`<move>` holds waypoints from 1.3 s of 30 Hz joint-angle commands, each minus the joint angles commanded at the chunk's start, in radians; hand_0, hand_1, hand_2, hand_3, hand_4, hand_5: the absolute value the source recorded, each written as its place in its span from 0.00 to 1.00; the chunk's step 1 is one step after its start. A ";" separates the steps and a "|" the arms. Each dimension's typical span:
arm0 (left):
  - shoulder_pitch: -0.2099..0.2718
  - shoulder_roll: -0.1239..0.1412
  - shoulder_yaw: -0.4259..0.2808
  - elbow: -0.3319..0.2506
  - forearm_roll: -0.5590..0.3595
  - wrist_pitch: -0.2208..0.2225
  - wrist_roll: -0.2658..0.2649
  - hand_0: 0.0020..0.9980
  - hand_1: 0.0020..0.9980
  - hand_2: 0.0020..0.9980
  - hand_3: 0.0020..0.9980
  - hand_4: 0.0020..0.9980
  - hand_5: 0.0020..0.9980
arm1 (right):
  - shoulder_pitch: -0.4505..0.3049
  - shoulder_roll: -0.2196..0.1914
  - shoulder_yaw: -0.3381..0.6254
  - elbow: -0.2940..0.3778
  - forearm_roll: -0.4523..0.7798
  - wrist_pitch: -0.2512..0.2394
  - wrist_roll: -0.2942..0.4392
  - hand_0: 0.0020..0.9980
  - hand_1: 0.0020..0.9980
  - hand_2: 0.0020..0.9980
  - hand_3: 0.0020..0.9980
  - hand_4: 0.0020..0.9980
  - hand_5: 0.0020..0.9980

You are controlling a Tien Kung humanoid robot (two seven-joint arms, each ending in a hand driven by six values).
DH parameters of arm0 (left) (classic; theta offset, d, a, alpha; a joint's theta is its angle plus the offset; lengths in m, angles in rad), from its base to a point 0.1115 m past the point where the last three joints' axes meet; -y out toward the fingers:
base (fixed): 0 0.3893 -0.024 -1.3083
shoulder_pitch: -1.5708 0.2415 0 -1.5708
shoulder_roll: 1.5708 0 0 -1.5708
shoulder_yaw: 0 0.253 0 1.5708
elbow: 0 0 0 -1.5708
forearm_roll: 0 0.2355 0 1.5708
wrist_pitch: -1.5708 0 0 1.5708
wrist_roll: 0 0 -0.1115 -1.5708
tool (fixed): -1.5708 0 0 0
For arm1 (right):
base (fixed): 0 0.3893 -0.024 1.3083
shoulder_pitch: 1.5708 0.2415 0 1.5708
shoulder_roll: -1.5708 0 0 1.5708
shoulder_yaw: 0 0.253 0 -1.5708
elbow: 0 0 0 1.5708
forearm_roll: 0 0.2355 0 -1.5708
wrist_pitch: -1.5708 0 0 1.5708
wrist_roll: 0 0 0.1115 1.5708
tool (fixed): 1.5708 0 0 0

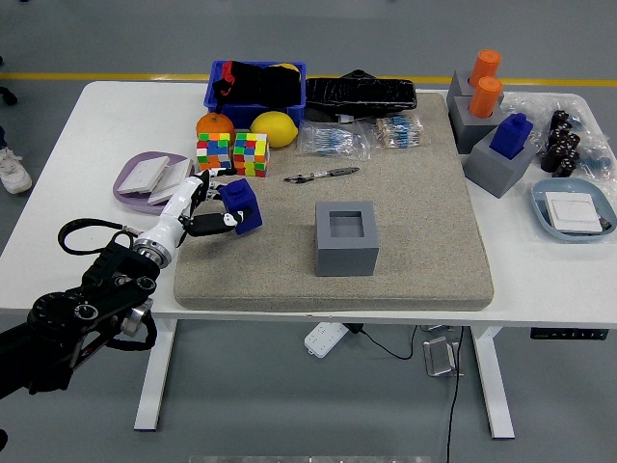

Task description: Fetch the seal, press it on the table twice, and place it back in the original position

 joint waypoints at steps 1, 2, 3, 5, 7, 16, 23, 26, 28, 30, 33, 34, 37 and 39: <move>-0.005 0.002 -0.009 -0.013 0.007 -0.001 0.002 0.83 0.53 0.47 0.81 0.58 0.00 | 0.000 0.000 0.000 0.000 -0.001 0.000 0.000 0.88 0.74 0.73 0.76 0.85 0.54; -0.007 0.003 -0.015 -0.021 0.010 -0.001 0.003 0.83 0.53 0.47 0.81 0.58 0.00 | 0.001 0.000 0.000 0.000 -0.001 0.000 0.000 0.88 0.74 0.73 0.76 0.85 0.54; -0.013 0.004 -0.026 -0.038 0.019 -0.002 0.005 0.84 0.53 0.47 0.81 0.58 0.00 | 0.001 -0.001 0.000 0.000 0.000 0.000 0.000 0.88 0.74 0.73 0.76 0.85 0.54; -0.023 0.005 -0.046 -0.073 0.038 -0.001 0.010 0.84 0.53 0.47 0.81 0.58 0.00 | 0.001 -0.001 0.000 0.000 0.000 0.000 0.000 0.88 0.74 0.73 0.76 0.85 0.54; -0.031 0.004 -0.059 -0.103 0.053 -0.001 0.018 0.84 0.53 0.47 0.81 0.58 0.00 | 0.001 -0.001 0.000 0.000 0.001 0.000 0.000 0.88 0.74 0.73 0.76 0.85 0.54; -0.068 -0.020 -0.044 -0.207 0.090 -0.017 0.048 0.84 0.53 0.47 0.81 0.58 0.00 | 0.002 -0.002 -0.002 0.000 0.003 0.000 -0.002 0.88 0.74 0.73 0.76 0.85 0.54; -0.112 -0.047 0.000 -0.220 0.108 -0.037 0.084 0.84 0.53 0.47 0.81 0.58 0.00 | 0.004 -0.005 -0.011 0.000 0.010 0.000 -0.001 0.88 0.74 0.73 0.76 0.85 0.54; -0.130 -0.058 0.017 -0.213 0.112 -0.047 0.096 0.84 0.53 0.47 0.81 0.58 0.00 | 0.005 -0.006 -0.013 0.000 0.012 0.000 -0.001 0.88 0.74 0.73 0.76 0.85 0.54; -0.140 -0.062 0.032 -0.209 0.115 -0.051 0.101 0.84 0.53 0.47 0.81 0.58 0.00 | 0.005 -0.006 -0.013 0.000 0.013 0.001 -0.002 0.88 0.74 0.73 0.76 0.85 0.54; -0.150 -0.067 0.050 -0.203 0.113 -0.054 0.105 0.84 0.53 0.47 0.81 0.58 0.00 | 0.006 -0.006 -0.012 0.000 0.012 0.000 -0.003 0.88 0.74 0.73 0.76 0.85 0.54; -0.159 -0.073 0.072 -0.193 0.108 -0.057 0.107 0.84 0.53 0.47 0.81 0.59 0.00 | 0.006 -0.006 -0.013 0.000 0.013 0.000 -0.003 0.88 0.74 0.73 0.76 0.85 0.54; -0.160 -0.075 0.079 -0.189 0.105 -0.058 0.108 0.84 0.53 0.47 0.81 0.59 0.00 | 0.006 -0.006 -0.013 0.000 0.013 0.000 -0.003 0.88 0.74 0.73 0.76 0.85 0.54; -0.161 -0.081 0.097 -0.181 0.099 -0.059 0.108 0.84 0.53 0.47 0.81 0.59 0.00 | 0.005 -0.006 -0.015 0.000 0.014 0.000 -0.003 0.88 0.74 0.73 0.76 0.85 0.54; -0.163 -0.084 0.108 -0.177 0.095 -0.060 0.108 0.84 0.53 0.47 0.81 0.59 0.00 | 0.005 -0.006 -0.015 0.000 0.014 0.000 -0.004 0.88 0.74 0.73 0.76 0.85 0.54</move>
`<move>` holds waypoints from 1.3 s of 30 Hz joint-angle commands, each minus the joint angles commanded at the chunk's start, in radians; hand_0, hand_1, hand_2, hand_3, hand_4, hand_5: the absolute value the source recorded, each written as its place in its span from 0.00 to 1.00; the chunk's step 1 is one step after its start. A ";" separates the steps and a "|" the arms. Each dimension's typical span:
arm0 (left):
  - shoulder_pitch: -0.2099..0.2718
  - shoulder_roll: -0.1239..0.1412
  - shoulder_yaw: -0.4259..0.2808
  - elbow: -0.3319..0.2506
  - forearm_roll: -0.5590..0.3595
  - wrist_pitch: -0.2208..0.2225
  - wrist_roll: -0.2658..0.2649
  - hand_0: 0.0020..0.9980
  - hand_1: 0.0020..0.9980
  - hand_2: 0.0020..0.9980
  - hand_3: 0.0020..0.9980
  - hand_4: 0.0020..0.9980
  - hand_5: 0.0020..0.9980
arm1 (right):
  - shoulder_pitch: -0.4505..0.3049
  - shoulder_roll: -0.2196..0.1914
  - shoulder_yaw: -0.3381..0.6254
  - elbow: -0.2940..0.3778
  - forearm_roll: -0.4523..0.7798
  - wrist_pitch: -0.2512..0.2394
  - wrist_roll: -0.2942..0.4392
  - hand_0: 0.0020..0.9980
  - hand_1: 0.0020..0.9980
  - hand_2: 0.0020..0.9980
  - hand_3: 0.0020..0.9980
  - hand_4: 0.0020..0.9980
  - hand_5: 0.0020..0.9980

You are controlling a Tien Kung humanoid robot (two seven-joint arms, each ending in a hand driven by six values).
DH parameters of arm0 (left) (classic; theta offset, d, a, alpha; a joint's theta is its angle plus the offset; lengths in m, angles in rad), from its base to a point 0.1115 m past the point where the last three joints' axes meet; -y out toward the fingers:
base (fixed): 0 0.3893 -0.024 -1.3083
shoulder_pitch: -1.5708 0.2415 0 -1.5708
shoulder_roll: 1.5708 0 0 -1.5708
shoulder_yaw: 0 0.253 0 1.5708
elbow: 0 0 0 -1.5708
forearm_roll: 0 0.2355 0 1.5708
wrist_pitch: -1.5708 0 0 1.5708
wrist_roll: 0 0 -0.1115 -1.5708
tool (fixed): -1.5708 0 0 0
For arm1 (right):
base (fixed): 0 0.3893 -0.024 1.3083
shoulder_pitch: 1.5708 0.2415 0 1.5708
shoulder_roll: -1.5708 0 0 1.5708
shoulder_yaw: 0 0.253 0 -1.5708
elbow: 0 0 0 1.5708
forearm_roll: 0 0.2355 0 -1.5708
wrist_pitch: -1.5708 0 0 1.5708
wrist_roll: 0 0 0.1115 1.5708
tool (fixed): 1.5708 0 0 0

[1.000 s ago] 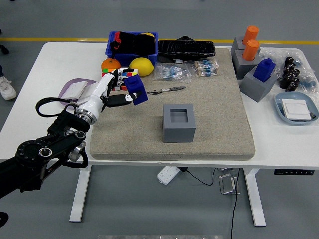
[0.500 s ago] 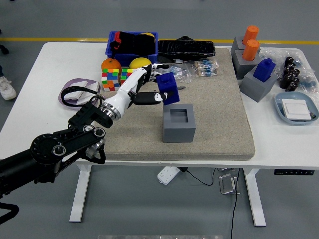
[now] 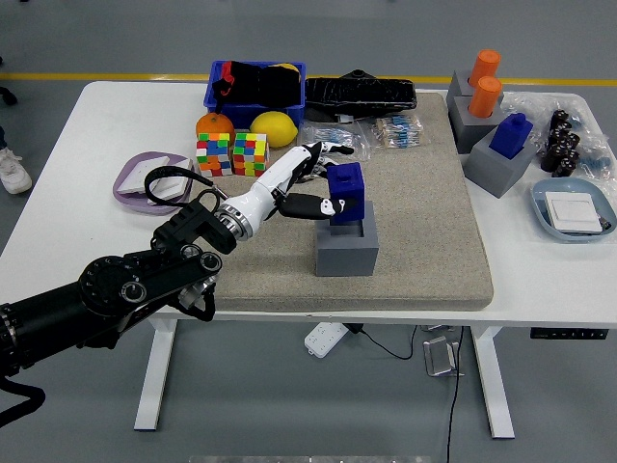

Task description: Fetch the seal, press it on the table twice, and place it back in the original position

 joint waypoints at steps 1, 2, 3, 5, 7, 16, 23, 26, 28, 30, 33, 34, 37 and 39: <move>-0.002 -0.001 0.006 0.001 -0.002 -0.001 0.000 0.84 0.53 0.47 0.81 0.59 0.00 | 0.000 0.000 0.000 0.000 0.000 0.000 0.000 0.88 0.74 0.73 0.76 0.85 0.54; -0.003 -0.003 0.011 0.002 -0.003 -0.001 0.000 0.84 0.53 0.47 0.81 0.59 0.00 | 0.000 0.000 -0.001 0.000 0.001 0.000 0.000 0.88 0.74 0.73 0.76 0.85 0.54; -0.004 -0.004 0.014 0.002 -0.004 0.000 0.000 0.84 0.53 0.47 0.81 0.59 0.00 | 0.000 0.000 -0.002 0.000 0.001 0.000 0.000 0.88 0.74 0.73 0.76 0.85 0.54; -0.007 -0.009 0.021 0.008 -0.009 0.000 -0.002 0.84 0.53 0.47 0.81 0.59 0.00 | 0.000 0.000 -0.005 0.000 0.003 0.000 0.000 0.88 0.74 0.73 0.76 0.85 0.54; -0.010 -0.013 0.027 0.014 -0.012 0.000 -0.003 0.84 0.53 0.47 0.81 0.60 0.00 | 0.001 -0.001 -0.008 0.000 0.005 0.000 0.001 0.88 0.74 0.73 0.76 0.85 0.54; -0.015 -0.026 0.050 0.040 -0.026 0.004 -0.012 0.84 0.53 0.47 0.81 0.59 0.00 | 0.002 -0.001 -0.009 0.000 0.007 0.000 0.000 0.88 0.74 0.73 0.76 0.85 0.54; -0.017 -0.030 0.062 0.059 -0.031 0.005 -0.014 0.84 0.53 0.47 0.81 0.60 0.00 | 0.002 -0.001 -0.012 0.000 0.009 -0.001 0.001 0.88 0.74 0.73 0.76 0.85 0.54; -0.016 -0.032 0.066 0.070 -0.036 0.005 -0.016 0.84 0.53 0.47 0.81 0.59 0.00 | 0.001 -0.002 -0.011 0.000 0.009 0.000 0.002 0.88 0.74 0.73 0.76 0.85 0.54; -0.015 -0.033 0.069 0.073 -0.038 0.004 -0.016 0.84 0.53 0.47 0.81 0.59 0.00 | 0.001 -0.002 -0.010 0.000 0.008 -0.001 0.001 0.88 0.74 0.73 0.76 0.85 0.54; -0.014 -0.033 0.072 0.076 -0.039 0.004 -0.015 0.84 0.53 0.47 0.81 0.59 0.00 | 0.000 -0.002 -0.009 0.000 0.007 0.000 0.001 0.88 0.74 0.73 0.76 0.85 0.54; -0.013 -0.033 0.075 0.075 -0.038 0.003 -0.014 0.84 0.53 0.47 0.81 0.59 0.00 | -0.001 -0.002 -0.010 0.000 0.007 0.000 0.002 0.88 0.74 0.73 0.76 0.85 0.54; -0.013 -0.033 0.076 0.074 -0.037 0.003 -0.014 0.84 0.53 0.47 0.81 0.59 0.00 | 0.000 -0.002 -0.010 0.000 0.007 0.000 0.002 0.88 0.74 0.73 0.76 0.85 0.54; -0.014 -0.034 0.078 0.072 -0.037 0.003 -0.013 0.84 0.53 0.47 0.81 0.59 0.00 | 0.001 -0.002 -0.011 0.000 0.009 0.000 0.003 0.88 0.74 0.73 0.76 0.85 0.54; -0.015 -0.034 0.080 0.071 -0.037 0.002 -0.013 0.84 0.53 0.47 0.81 0.59 0.00 | 0.001 -0.002 -0.012 0.000 0.009 0.000 0.004 0.88 0.74 0.73 0.76 0.85 0.54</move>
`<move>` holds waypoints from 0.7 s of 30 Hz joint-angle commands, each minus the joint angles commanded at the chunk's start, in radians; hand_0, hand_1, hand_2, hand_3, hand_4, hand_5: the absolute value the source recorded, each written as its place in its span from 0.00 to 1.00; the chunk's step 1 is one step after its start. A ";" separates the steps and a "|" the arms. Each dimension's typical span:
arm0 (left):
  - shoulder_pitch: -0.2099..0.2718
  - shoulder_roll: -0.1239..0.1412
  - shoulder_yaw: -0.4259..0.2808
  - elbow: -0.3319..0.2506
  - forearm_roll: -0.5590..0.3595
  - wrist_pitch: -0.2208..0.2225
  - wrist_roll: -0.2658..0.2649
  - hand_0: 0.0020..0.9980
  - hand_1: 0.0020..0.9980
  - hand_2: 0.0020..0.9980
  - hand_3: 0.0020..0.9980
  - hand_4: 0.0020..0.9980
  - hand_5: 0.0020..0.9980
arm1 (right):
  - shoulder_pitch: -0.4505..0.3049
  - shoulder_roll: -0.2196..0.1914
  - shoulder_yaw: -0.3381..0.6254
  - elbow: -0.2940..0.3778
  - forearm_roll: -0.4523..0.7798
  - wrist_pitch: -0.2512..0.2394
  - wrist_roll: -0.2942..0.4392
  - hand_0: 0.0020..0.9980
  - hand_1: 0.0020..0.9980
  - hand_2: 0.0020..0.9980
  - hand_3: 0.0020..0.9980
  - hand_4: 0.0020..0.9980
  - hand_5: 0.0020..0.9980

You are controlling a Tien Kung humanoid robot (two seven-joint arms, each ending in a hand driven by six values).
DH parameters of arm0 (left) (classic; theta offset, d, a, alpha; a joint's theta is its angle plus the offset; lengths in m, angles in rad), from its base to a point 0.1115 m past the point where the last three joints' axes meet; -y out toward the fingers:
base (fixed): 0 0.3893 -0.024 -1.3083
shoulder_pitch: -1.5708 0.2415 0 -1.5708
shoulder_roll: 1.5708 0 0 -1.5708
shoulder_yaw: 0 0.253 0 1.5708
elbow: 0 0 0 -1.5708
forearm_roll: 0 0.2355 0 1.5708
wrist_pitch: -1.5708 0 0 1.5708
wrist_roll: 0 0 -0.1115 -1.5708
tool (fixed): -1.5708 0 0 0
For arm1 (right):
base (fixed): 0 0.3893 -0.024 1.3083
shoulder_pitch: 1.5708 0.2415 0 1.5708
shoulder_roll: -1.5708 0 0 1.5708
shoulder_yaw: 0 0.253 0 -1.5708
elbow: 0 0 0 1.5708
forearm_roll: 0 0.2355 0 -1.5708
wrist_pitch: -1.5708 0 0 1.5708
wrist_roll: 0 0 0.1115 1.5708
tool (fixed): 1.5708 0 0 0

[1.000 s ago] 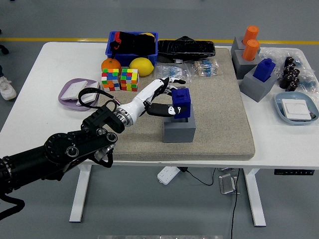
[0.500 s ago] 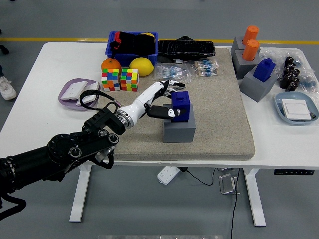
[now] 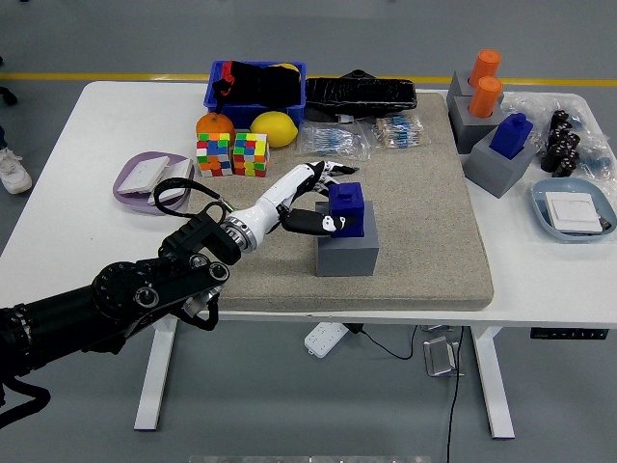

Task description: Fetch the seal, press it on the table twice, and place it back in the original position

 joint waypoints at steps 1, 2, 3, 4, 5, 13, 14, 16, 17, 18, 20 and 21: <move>0.000 0.000 0.001 0.000 -0.001 0.000 0.000 0.84 0.53 0.47 0.81 0.59 0.00 | 0.000 0.000 0.001 0.000 0.000 0.000 0.000 0.88 0.74 0.73 0.76 0.85 0.54; -0.001 0.000 0.001 0.000 -0.001 0.000 0.000 0.84 0.53 0.47 0.81 0.59 0.00 | 0.000 -0.001 0.001 0.000 0.000 0.000 0.000 0.88 0.74 0.73 0.76 0.85 0.54; -0.001 0.000 0.001 0.001 -0.002 0.000 0.000 0.84 0.53 0.47 0.81 0.59 0.00 | 0.000 -0.001 0.001 0.000 0.000 0.000 0.000 0.88 0.74 0.73 0.76 0.85 0.54; -0.001 -0.001 0.001 0.002 -0.002 0.000 0.000 0.84 0.53 0.47 0.81 0.59 0.00 | 0.000 -0.001 0.002 0.000 0.000 -0.001 0.000 0.88 0.74 0.73 0.76 0.85 0.54; 0.000 -0.001 0.001 0.002 -0.002 0.000 0.000 0.84 0.53 0.47 0.81 0.59 0.00 | -0.001 -0.001 0.002 0.000 -0.001 -0.001 -0.001 0.88 0.74 0.73 0.76 0.85 0.54; 0.002 -0.006 0.008 0.008 -0.005 0.000 0.000 0.84 0.53 0.48 0.81 0.59 0.00 | 0.000 0.001 0.002 0.000 -0.001 0.000 -0.001 0.88 0.74 0.73 0.76 0.85 0.54; 0.002 -0.007 0.009 0.009 -0.006 0.000 0.000 0.84 0.53 0.48 0.81 0.59 0.00 | 0.000 0.001 0.003 0.000 -0.002 0.000 -0.001 0.88 0.74 0.73 0.76 0.85 0.54; 0.003 -0.007 0.010 0.010 -0.007 -0.001 0.000 0.84 0.61 0.54 0.81 0.60 0.00 | -0.001 0.000 0.002 0.000 -0.002 0.000 -0.001 0.88 0.74 0.73 0.76 0.85 0.54; 0.003 -0.007 0.011 0.010 -0.007 -0.001 -0.001 0.84 0.61 0.54 0.81 0.60 0.00 | -0.001 0.000 0.002 0.000 -0.002 0.000 0.000 0.88 0.74 0.73 0.76 0.85 0.54; 0.003 -0.007 0.011 0.010 -0.008 -0.001 -0.001 0.84 0.61 0.54 0.81 0.60 0.00 | -0.001 0.000 0.003 0.000 -0.002 0.000 0.000 0.88 0.74 0.73 0.76 0.85 0.54; 0.003 -0.007 0.011 0.010 -0.009 -0.002 -0.001 0.84 0.61 0.54 0.81 0.60 0.00 | -0.001 0.000 0.003 0.000 -0.002 0.000 0.000 0.88 0.74 0.73 0.76 0.85 0.54; 0.004 -0.007 0.011 0.010 -0.009 -0.003 -0.001 0.84 0.61 0.54 0.81 0.60 0.00 | -0.001 0.000 0.002 0.000 -0.002 0.000 0.000 0.88 0.74 0.73 0.76 0.85 0.54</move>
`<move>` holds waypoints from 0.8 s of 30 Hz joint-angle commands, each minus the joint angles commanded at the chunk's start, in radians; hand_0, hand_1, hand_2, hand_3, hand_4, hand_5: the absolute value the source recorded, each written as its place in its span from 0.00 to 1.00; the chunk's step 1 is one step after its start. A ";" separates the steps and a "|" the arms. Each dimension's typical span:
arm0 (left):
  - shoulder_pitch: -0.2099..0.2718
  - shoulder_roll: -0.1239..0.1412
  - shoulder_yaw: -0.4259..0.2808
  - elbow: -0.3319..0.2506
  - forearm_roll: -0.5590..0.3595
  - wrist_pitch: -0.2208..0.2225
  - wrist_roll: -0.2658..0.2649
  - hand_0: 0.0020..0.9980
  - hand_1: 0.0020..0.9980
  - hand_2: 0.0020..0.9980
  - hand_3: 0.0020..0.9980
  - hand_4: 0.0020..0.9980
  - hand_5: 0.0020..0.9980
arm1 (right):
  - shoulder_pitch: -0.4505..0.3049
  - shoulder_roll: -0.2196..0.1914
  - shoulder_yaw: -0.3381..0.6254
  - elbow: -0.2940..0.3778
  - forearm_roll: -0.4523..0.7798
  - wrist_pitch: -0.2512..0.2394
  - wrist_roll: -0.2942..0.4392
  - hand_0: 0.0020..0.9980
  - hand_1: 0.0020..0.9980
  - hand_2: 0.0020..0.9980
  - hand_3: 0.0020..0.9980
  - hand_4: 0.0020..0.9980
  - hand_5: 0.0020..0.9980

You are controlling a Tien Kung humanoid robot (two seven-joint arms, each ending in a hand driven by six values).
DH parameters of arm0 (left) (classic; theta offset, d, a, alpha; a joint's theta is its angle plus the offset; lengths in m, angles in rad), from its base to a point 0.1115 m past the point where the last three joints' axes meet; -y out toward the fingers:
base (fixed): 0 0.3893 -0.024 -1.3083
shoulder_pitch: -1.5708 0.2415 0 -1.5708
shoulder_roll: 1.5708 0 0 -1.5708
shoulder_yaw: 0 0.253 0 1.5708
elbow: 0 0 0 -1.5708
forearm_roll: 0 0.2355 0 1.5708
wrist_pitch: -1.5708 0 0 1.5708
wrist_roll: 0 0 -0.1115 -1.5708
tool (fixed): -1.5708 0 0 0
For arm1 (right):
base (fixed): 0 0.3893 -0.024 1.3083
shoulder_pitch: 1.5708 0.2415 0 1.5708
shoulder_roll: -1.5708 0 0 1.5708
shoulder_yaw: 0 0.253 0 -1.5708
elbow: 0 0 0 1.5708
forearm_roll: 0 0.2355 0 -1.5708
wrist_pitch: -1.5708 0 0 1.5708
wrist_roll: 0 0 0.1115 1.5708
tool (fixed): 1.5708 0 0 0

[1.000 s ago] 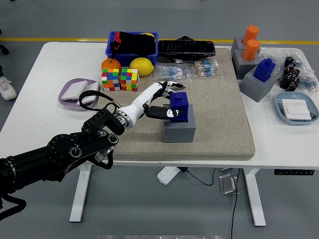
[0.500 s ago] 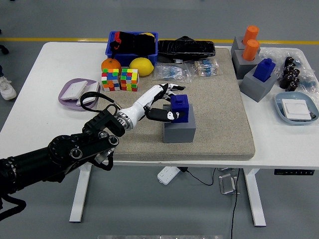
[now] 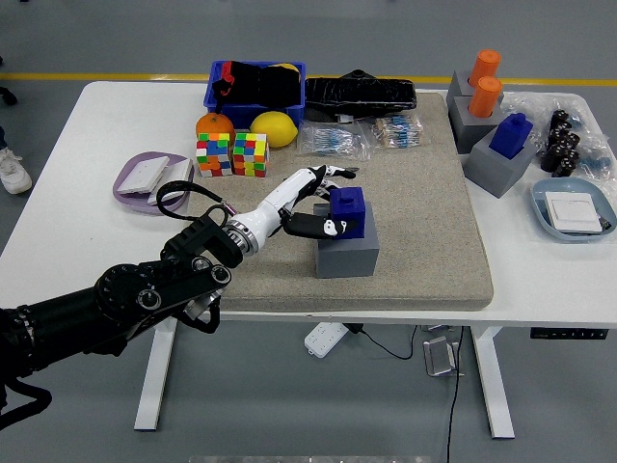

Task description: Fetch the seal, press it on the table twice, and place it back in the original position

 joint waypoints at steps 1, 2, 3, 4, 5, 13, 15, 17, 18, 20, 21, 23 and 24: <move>0.000 0.000 0.000 0.000 0.000 -0.001 0.000 0.85 0.72 0.62 0.83 0.61 0.00 | 0.000 0.000 0.000 0.000 0.000 0.000 0.000 0.88 0.74 0.73 0.76 0.85 0.54; 0.000 0.000 0.000 0.001 -0.001 -0.001 0.000 0.85 0.72 0.62 0.83 0.61 0.00 | 0.000 0.000 0.000 0.000 0.000 0.000 0.000 0.88 0.74 0.73 0.76 0.85 0.54; 0.001 -0.001 -0.002 0.002 -0.001 -0.002 0.001 0.85 0.72 0.62 0.83 0.61 0.00 | 0.001 0.000 -0.001 0.000 0.001 0.000 0.000 0.88 0.74 0.73 0.76 0.85 0.54; 0.001 -0.001 -0.003 0.002 0.000 -0.002 0.001 0.85 0.72 0.62 0.83 0.61 0.00 | 0.001 0.001 -0.001 0.000 0.001 0.001 0.000 0.88 0.74 0.73 0.76 0.85 0.54; 0.002 -0.002 -0.003 0.003 -0.001 -0.003 0.000 0.85 0.72 0.62 0.83 0.61 0.00 | 0.001 0.001 0.000 0.000 0.001 0.001 0.000 0.88 0.74 0.73 0.76 0.85 0.54; 0.002 -0.001 -0.003 0.006 0.004 -0.004 -0.002 0.90 0.90 0.82 0.87 0.77 0.00 | 0.001 0.001 0.003 0.000 -0.002 0.001 0.001 0.88 0.74 0.73 0.76 0.85 0.54; 0.003 0.000 -0.003 0.007 0.005 -0.004 -0.004 0.90 0.90 0.82 0.87 0.77 0.00 | 0.001 0.001 0.003 0.000 -0.002 0.002 0.001 0.88 0.74 0.73 0.76 0.85 0.54; 0.003 -0.001 -0.005 0.009 0.005 -0.007 -0.005 0.90 0.90 0.82 0.87 0.77 0.00 | 0.001 0.002 0.002 0.000 -0.001 0.002 0.001 0.88 0.74 0.73 0.76 0.85 0.54; 0.003 -0.001 -0.005 0.009 0.004 -0.008 -0.006 0.90 0.90 0.82 0.87 0.77 0.00 | 0.001 0.002 0.002 0.000 -0.001 0.002 0.001 0.88 0.74 0.73 0.76 0.85 0.54; 0.004 0.000 -0.007 0.009 0.004 -0.011 -0.008 0.92 0.95 0.87 0.89 0.89 0.00 | 0.001 0.002 0.002 0.000 -0.001 0.002 0.001 0.88 0.74 0.73 0.76 0.85 0.54; 0.004 0.000 -0.008 0.009 0.003 -0.012 -0.009 0.92 0.95 0.87 0.89 0.89 0.00 | 0.001 0.002 0.002 0.000 0.000 0.002 0.001 0.88 0.74 0.73 0.76 0.85 0.54; 0.005 0.001 -0.012 0.009 0.004 -0.013 -0.011 0.92 0.95 0.87 0.89 0.89 0.00 | 0.000 0.001 0.002 0.000 0.000 0.002 0.001 0.88 0.74 0.73 0.76 0.85 0.54; 0.006 0.002 -0.016 0.009 0.004 -0.014 -0.011 0.92 0.95 0.87 0.89 0.89 0.00 | 0.000 0.001 0.002 0.000 0.000 0.002 0.002 0.88 0.74 0.73 0.76 0.85 0.54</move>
